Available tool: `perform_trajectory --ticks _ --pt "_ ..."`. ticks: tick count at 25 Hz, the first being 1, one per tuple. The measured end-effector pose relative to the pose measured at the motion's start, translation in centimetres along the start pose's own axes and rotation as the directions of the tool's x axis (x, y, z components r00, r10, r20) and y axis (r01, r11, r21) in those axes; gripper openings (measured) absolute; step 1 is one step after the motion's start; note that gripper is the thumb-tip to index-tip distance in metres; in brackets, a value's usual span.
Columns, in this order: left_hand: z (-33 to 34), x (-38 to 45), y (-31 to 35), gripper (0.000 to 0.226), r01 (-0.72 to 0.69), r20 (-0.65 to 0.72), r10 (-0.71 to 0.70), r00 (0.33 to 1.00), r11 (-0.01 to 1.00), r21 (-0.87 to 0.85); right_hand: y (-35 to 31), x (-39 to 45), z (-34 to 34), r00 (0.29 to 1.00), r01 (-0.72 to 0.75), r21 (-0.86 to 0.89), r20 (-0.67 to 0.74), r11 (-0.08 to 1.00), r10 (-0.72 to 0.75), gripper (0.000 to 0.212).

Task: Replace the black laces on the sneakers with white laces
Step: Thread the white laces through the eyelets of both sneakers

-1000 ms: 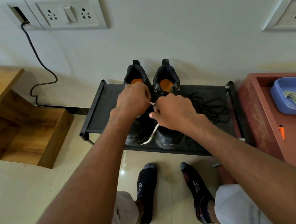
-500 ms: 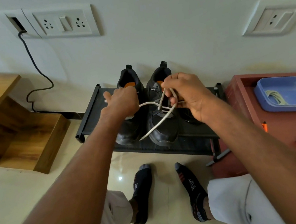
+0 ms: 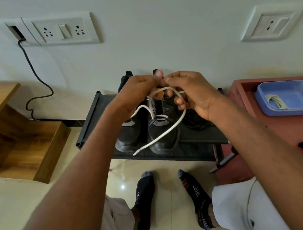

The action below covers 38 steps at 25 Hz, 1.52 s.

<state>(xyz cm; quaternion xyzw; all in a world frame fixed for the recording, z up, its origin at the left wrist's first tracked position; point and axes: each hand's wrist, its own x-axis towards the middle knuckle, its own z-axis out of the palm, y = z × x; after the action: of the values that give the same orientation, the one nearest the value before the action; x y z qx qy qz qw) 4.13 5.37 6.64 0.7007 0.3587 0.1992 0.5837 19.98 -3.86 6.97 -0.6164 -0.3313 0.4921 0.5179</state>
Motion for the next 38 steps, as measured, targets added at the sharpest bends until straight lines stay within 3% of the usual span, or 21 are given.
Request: perform_trajectory --ticks 4,5,7,9,11,15,17,19,20,21,22,24,25,26,28,29,31,33,35,36,38 --pt "-1.7 0.0 -2.4 0.043 0.126 -0.129 -0.095 0.987 0.956 0.263 -0.3 0.8 -2.5 0.997 -0.054 0.329 -0.038 0.943 0.07 0.006" --pt "-1.9 0.1 -2.7 0.045 0.167 -0.192 -0.114 0.975 0.944 0.286 -0.3 1.0 -3.1 0.997 -0.058 0.336 -0.038 0.94 0.075 0.005" --pt "-1.8 0.1 -2.5 0.047 0.117 -0.239 -0.06 0.969 0.966 0.232 0.1 1.0 -3.2 0.998 -0.061 0.178 -0.019 0.982 0.066 0.008" --pt "-1.0 0.1 -1.6 0.045 -0.007 -0.129 0.019 0.992 0.996 0.094 0.6 1.0 -2.1 0.997 -0.059 0.051 0.051 0.997 0.056 0.014" --pt "-0.3 0.2 -1.1 0.04 -0.065 0.012 0.064 0.998 0.998 0.001 0.9 1.3 -1.0 0.996 -0.047 0.042 0.072 0.998 0.044 0.018" --pt "-1.6 0.1 -1.9 0.025 0.031 -0.054 -0.023 0.998 0.988 0.154 0.6 1.9 -1.2 1.0 -0.018 0.132 -0.001 0.991 0.019 0.01" --pt "-2.9 0.2 -2.9 0.018 0.185 -0.127 -0.141 0.982 0.86 0.475 0.5 2.2 -1.9 0.999 0.014 0.231 -0.034 0.973 -0.006 0.007" --pt "-3.4 0.1 -3.6 0.008 0.279 -0.204 -0.202 0.958 0.482 0.831 0.6 2.3 -2.2 0.999 0.021 0.226 -0.039 0.974 -0.013 0.009" --pt "-3.1 -0.1 -3.7 0.011 0.261 -0.2 -0.191 0.961 0.382 0.887 0.7 2.3 -2.0 1.0 0.013 0.127 -0.027 0.992 -0.009 0.011" --pt "-2.9 -0.1 -3.8 0.024 0.22 -0.168 -0.16 0.973 0.408 0.886 0.9 2.2 -1.7 1.0 0.0 -0.02 -0.009 1.0 -0.001 0.012" --pt "-2.7 0.0 -3.6 0.041 0.159 -0.113 -0.118 0.987 0.547 0.822 1.1 2.0 -1.2 1.0 -0.005 -0.159 0.012 0.987 0.007 0.013" --pt "-1.9 0.0 -2.5 0.065 0.045 0.012 -0.059 0.998 0.867 0.497 1.5 2.1 -0.3 0.999 0.004 -0.264 0.036 0.965 0.005 0.013" --pt "-1.6 0.0 -2.2 0.062 0.02 0.07 -0.048 0.996 0.938 0.346 1.6 2.2 0.0 1.0 0.014 -0.248 0.026 0.969 -0.008 0.014" --pt "-1.4 -0.1 -1.9 0.048 0.022 0.107 -0.055 0.993 0.958 0.286 1.6 2.4 0.0 1.0 0.023 -0.221 0.006 0.975 -0.022 0.014" --pt "-1.5 -0.1 -2.0 0.017 0.046 0.079 -0.077 0.994 0.939 0.34 1.6 2.9 -0.4 0.998 0.024 -0.193 -0.057 0.981 -0.035 0.011" --pt "-1.9 0.2 -2.4 0.013 0.068 0.034 -0.089 0.996 0.917 0.394 1.8 3.0 -0.7 0.994 0.012 -0.204 -0.102 0.979 -0.033 0.008" --pt "-2.5 0.6 -3.2 0.012 0.131 -0.068 -0.114 0.991 0.767 0.628 2.2 3.5 -1.2 0.98 -0.033 -0.286 -0.197 0.958 -0.025 0.008" --pt "-2.2 0.9 -3.8 0.016 0.162 -0.139 -0.085 0.987 0.587 0.793 2.5 3.9 -1.1 0.978 -0.083 -0.377 -0.209 0.923 0.003 0.022" --pt "-1.4 1.4 -3.9 0.028 0.096 -0.109 -0.027 0.994 0.711 0.697 2.4 4.1 -0.7 0.991 -0.095 -0.392 -0.12 0.915 0.051 0.032" --pt "-0.9 1.5 -3.7 0.032 0.051 -0.086 -0.001 0.996 0.811 0.583 2.4 4.2 -0.5 0.996 -0.083 -0.383 -0.072 0.92 0.06 0.031" --pt "-0.2 1.7 -3.5 0.031 0.003 -0.071 0.035 0.997 0.882 0.47 2.4 4.3 -0.2 0.999 -0.045 -0.356 -0.017 0.934 0.042 0.018"
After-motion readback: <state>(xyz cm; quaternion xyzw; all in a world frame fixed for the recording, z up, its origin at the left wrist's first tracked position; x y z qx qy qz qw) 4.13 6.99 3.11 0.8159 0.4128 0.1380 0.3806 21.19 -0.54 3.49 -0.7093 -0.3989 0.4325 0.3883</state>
